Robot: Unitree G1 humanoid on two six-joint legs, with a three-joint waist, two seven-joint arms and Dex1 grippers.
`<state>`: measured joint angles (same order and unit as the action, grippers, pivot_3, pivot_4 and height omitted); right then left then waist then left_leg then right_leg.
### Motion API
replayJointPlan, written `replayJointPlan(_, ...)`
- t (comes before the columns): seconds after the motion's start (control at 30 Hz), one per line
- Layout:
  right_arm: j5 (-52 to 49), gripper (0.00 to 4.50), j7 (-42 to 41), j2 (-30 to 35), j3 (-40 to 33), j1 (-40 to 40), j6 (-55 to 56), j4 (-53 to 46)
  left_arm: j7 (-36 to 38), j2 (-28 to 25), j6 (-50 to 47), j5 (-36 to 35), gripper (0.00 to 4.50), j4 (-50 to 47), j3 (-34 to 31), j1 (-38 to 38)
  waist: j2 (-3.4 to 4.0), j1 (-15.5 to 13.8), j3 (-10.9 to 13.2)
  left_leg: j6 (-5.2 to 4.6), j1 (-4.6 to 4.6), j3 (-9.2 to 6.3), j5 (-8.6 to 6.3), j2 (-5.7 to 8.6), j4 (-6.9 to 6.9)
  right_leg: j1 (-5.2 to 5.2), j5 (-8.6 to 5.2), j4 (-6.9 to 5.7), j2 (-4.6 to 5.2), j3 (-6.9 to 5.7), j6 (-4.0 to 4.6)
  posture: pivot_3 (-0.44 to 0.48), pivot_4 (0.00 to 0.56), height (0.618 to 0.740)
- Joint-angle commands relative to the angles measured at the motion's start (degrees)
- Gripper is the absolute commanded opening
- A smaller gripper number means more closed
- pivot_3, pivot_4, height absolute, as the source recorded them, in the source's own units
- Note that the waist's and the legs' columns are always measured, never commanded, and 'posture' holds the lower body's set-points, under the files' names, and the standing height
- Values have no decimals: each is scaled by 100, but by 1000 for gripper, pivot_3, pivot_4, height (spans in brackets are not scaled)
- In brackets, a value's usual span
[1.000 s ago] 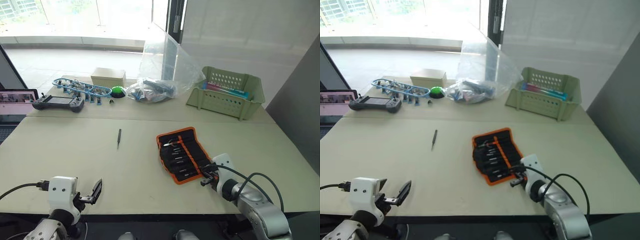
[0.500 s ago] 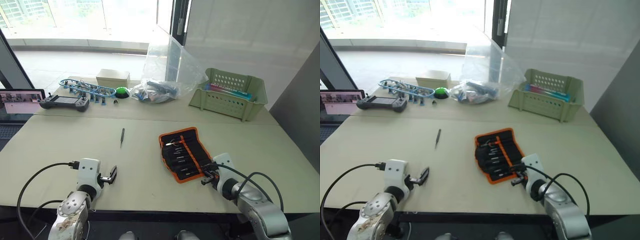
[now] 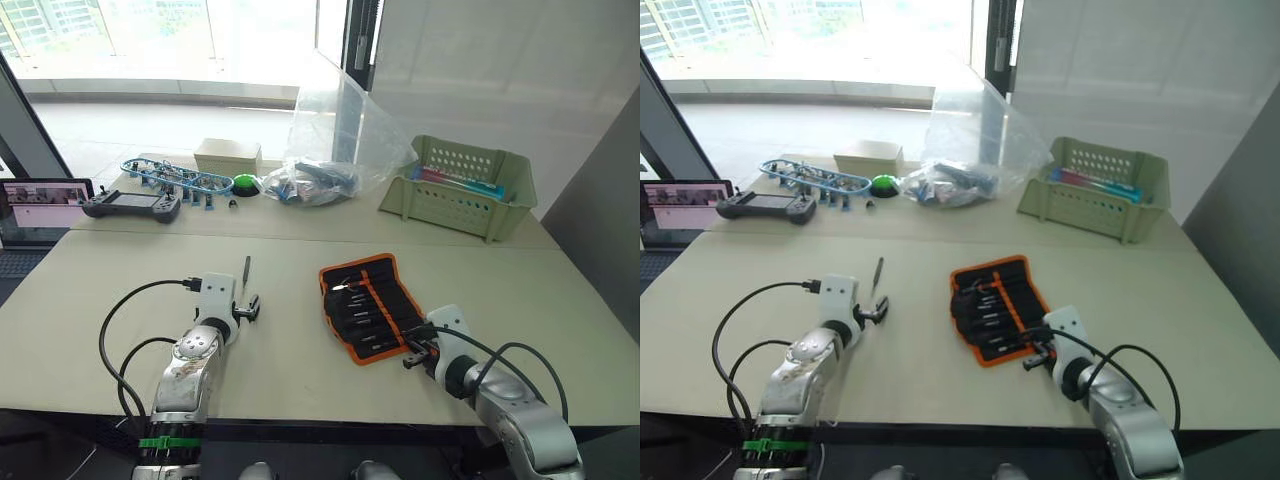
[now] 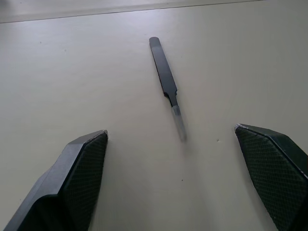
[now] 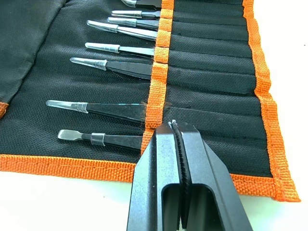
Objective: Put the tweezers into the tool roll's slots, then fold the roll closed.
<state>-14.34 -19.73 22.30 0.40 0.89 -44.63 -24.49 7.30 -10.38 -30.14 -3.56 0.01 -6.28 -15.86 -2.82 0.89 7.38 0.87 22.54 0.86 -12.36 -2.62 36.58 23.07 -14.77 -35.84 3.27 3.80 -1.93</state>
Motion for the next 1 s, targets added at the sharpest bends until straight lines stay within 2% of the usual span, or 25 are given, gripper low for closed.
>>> replayJointPlan(0.03, 16, 0, 9, 18, 131, 106, -343, 241, -202, 105, -64, 85, 4471, 639, 53, -290, 2, -5, -1, 0, -1, -1, 0, 1, 0, 0, 1, 0, 0, 0, -1, 0, 150, 740)
replayJointPlan(0.27, 18, 0, 23, 0, 140, 54, -359, 278, -349, 212, 246, 44, 4471, 1707, 13, -988, 23, -21, -4, 2, -16, -3, -1, 6, 0, -4, 4, 1, 1, -1, -4, 0, 150, 740)
replayJointPlan(0.43, 15, 0, 35, -10, 154, 28, -368, 283, -329, 287, 509, 49, 3063, 2307, 87, -1342, 25, -20, -5, 3, -16, -8, -1, 13, 0, -5, 4, 1, 1, -5, -5, 0, 150, 740)
replayJointPlan(0.73, 9, 0, 61, -3, 97, 111, -382, 196, -235, 380, 551, 39, 18, 2192, 137, -1253, 24, -22, -6, 3, -14, -7, -1, 15, 0, -7, 6, 5, 5, -5, -8, 0, 150, 740)
replayJointPlan(1.0, 3, 0, 86, -8, 77, 171, -396, 140, -87, 16, 1139, 337, 18, 1779, 327, -1388, 9, -18, 20, 3, 3, -6, -2, 14, 0, 6, 6, 10, 8, -5, -9, 0, 150, 740)
